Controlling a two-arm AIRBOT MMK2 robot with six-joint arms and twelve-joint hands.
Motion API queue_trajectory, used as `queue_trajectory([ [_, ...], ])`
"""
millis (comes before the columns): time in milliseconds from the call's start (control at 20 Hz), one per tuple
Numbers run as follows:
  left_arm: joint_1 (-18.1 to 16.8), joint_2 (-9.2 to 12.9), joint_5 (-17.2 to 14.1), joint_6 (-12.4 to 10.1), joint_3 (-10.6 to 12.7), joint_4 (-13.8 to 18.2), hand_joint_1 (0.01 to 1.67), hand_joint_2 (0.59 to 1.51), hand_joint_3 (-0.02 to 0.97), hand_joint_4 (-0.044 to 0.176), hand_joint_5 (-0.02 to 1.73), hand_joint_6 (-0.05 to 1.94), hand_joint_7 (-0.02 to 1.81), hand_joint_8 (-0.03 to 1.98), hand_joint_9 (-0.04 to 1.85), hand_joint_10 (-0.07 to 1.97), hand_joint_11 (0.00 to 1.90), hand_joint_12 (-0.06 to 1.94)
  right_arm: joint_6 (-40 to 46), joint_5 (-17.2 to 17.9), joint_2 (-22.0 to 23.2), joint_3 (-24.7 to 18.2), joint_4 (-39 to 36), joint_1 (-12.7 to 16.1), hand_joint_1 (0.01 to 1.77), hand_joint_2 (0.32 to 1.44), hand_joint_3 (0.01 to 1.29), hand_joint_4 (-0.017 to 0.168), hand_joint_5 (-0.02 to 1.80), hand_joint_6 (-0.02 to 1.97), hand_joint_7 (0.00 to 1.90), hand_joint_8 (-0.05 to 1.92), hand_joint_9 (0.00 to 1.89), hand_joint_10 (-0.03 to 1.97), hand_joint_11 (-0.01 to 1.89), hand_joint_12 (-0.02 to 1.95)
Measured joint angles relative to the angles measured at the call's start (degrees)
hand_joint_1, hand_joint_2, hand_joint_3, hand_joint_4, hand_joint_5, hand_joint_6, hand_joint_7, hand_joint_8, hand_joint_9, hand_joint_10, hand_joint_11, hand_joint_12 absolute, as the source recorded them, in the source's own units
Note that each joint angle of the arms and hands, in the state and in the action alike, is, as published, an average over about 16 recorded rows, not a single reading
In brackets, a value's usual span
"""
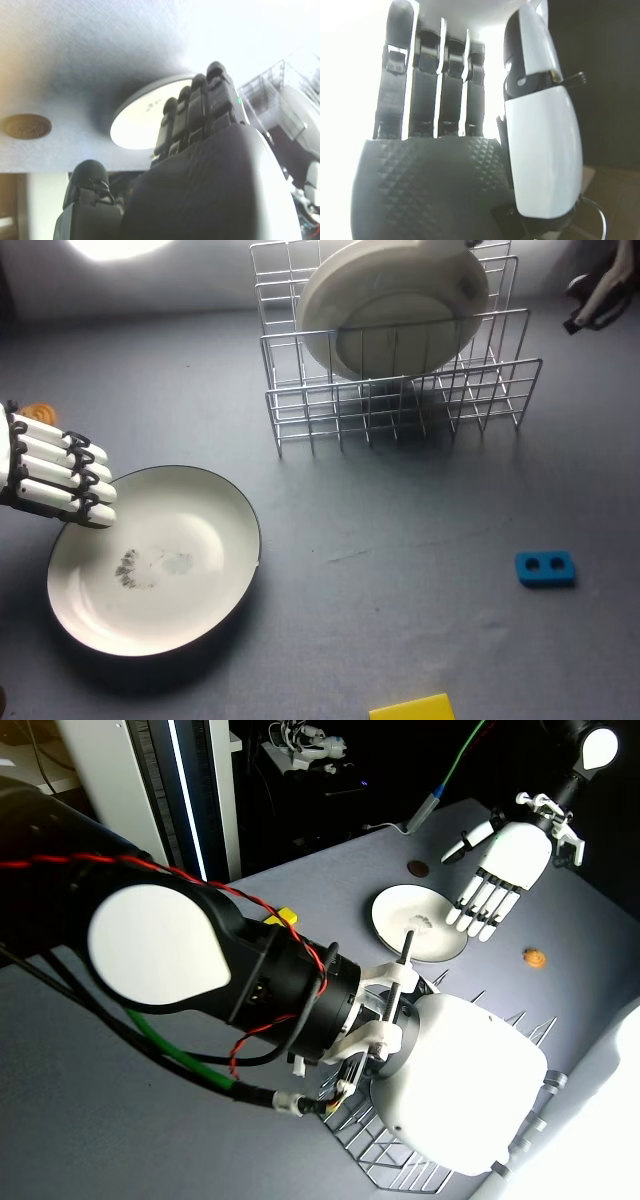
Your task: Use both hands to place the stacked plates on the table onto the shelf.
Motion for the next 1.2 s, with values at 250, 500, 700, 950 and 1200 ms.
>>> queue_trajectory([
  [250,0.9,-0.5,0.4,0.1,0.7,-0.6,0.02,1.167,0.02,0.003,0.03,0.02,0.01,0.0,0.02,0.0,0.02,0.01,-10.8,-1.2,2.2,-6.1,0.1,2.4,1.12,1.03,0.01,-0.002,0.67,0.02,0.75,0.01,0.75,0.0,0.43,0.88],
  [500,2.1,-0.8,0.7,0.1,1.3,-1.2,0.01,1.169,0.021,0.002,0.03,0.02,0.0,-0.01,0.02,0.01,0.02,0.01,-26.2,-2.0,3.5,-14.3,0.3,3.3,1.13,0.99,0.01,0.001,0.47,0.02,0.49,0.02,0.48,0.0,0.23,0.69],
  [700,3.6,-1.1,0.9,-0.2,1.6,-2.0,0.01,1.169,0.021,0.003,0.03,0.02,-0.01,-0.01,0.02,0.01,0.02,0.01,-38.1,-1.9,3.1,-20.2,0.4,2.5,1.16,0.96,0.01,0.003,0.29,0.02,0.29,0.02,0.27,0.0,0.11,0.51],
  [950,5.7,-1.5,1.3,-1.2,1.7,-3.1,0.01,1.173,0.021,0.003,0.02,0.02,-0.01,-0.02,0.02,0.01,0.02,0.01,-47.2,-0.6,1.7,-24.9,1.8,-0.6,1.22,0.91,0.01,0.006,0.1,0.02,0.08,0.02,0.07,0.0,0.02,0.29],
  [1200,7.6,-1.8,1.7,-2.2,1.9,-4.0,0.01,1.177,0.021,0.002,0.02,0.01,-0.01,-0.02,0.02,0.02,0.02,0.01,-55.3,1.9,-0.3,-26.8,8.1,-4.9,1.25,0.9,0.01,0.006,0.01,0.02,0.01,0.02,0.02,0.0,0.01,0.17],
])
